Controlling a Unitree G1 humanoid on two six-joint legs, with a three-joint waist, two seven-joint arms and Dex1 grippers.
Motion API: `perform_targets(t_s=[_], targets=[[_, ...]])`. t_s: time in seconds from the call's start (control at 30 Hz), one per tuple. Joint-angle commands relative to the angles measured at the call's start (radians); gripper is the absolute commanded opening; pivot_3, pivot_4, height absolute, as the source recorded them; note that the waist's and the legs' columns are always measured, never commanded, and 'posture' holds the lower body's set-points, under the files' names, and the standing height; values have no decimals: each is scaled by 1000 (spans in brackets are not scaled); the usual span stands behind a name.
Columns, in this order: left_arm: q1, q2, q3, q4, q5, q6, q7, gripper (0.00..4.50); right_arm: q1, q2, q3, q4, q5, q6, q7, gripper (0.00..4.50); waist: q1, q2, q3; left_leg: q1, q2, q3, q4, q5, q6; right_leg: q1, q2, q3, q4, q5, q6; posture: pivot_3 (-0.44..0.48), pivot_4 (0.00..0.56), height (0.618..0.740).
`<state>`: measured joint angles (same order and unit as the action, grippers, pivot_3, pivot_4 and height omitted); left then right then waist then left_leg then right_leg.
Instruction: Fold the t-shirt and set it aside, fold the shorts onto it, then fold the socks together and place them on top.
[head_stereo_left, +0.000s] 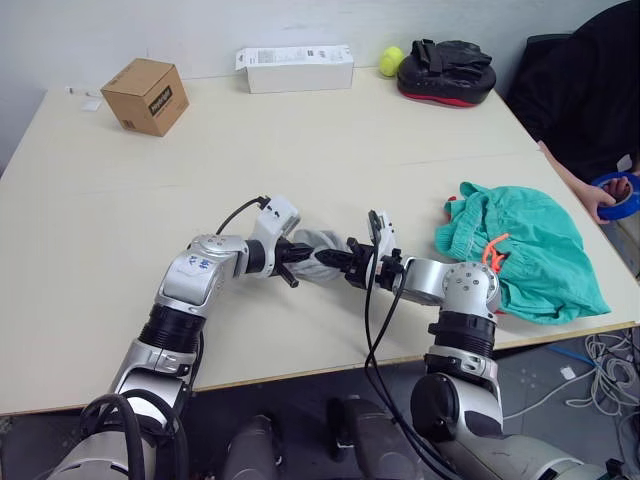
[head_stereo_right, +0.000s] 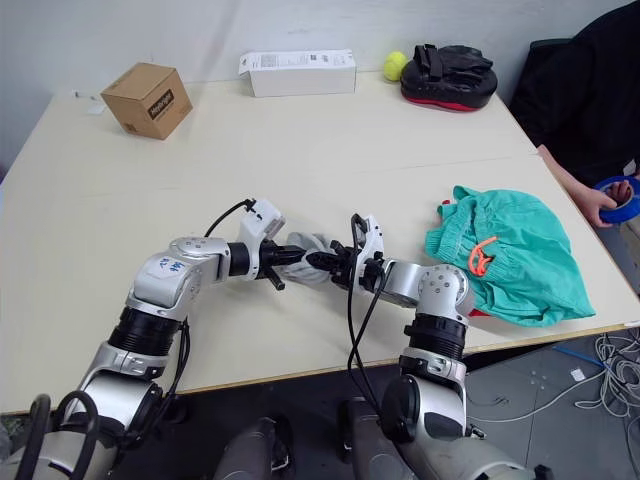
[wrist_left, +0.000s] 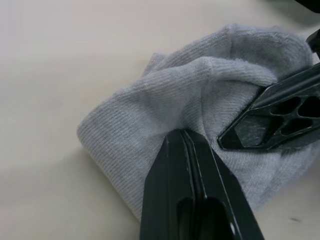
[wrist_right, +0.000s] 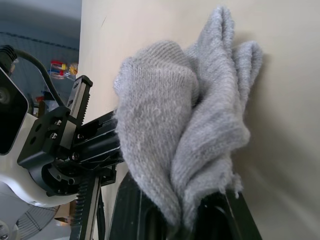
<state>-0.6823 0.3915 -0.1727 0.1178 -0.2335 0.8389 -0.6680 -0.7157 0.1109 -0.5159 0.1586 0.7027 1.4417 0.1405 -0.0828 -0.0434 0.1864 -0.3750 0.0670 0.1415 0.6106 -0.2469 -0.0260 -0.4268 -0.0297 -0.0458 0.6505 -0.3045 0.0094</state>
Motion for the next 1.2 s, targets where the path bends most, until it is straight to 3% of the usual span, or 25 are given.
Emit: perform_targets(t_s=[0.03, 0.27, 0.43, 0.53, 0.63, 0.77, 0.97, 1.13, 1.2], targets=[[21, -5, 2, -19, -7, 18, 0, 183, 49, -17, 47, -19, 3, 7, 16, 79, 1, 0, 0, 0, 0, 0, 0, 0, 0, 0, 0, 0, -1, 0, 0, 0, 150, 740], [21, -11, 95, -117, -119, 73, -39, 2089, 100, -126, 150, -204, 62, 27, 108, 79, 13, 2, 1, -4, 0, -1, -1, -1, 4, -2, 0, 0, -2, -1, 2, 0, 150, 740], [39, 38, 238, -338, -386, 164, -194, 3671, 84, -280, 66, -390, 171, 132, 159, 79, 29, 5, 4, -25, -1, 0, 4, 2, 0, -22, 0, -1, -1, -1, 3, 0, 150, 740], [43, 84, 312, -407, -512, 200, -250, 4500, 86, -475, -38, -420, 284, 171, 217, 79, 31, 6, 4, -28, 0, -1, 3, 1, 0, -24, 0, -1, -3, -1, 3, 0, 150, 740], [35, 117, 354, -424, -568, 197, -257, 4500, 100, -727, -164, -337, 302, 173, 287, 79, 40, 9, 6, -28, -2, 0, 3, 0, 2, -23, 0, -1, -7, -2, 3, 0, 150, 740], [27, 160, 352, -433, -594, 178, -266, 4500, 179, -963, -181, -148, 208, 66, 377, 79, 50, 8, 6, -26, -2, -2, 5, -1, 4, -19, 2, -1, -10, -1, 6, 0, 150, 740], [42, 181, 330, -448, -600, 150, -251, 4500, 247, -1065, -116, 86, 87, -115, 466, 79, 48, 7, 7, -25, -2, 1, 5, 0, 5, -18, 3, 3, -12, 2, 11, 0, 150, 740], [49, 193, 328, -454, -606, 137, -241, 4500, 255, -1087, -73, 217, 3, -248, 499, 79, 52, 8, 7, -25, -3, 3, 6, 1, 5, -18, 3, 5, -12, 4, 13, 0, 150, 740], [50, 203, 325, -452, -607, 135, -243, 4500, 258, -1083, -55, 226, -18, -289, 514, 799, 51, 8, 7, -25, -3, 3, 7, 1, 5, -18, 3, 6, -12, 4, 13, 0, 150, 740]])
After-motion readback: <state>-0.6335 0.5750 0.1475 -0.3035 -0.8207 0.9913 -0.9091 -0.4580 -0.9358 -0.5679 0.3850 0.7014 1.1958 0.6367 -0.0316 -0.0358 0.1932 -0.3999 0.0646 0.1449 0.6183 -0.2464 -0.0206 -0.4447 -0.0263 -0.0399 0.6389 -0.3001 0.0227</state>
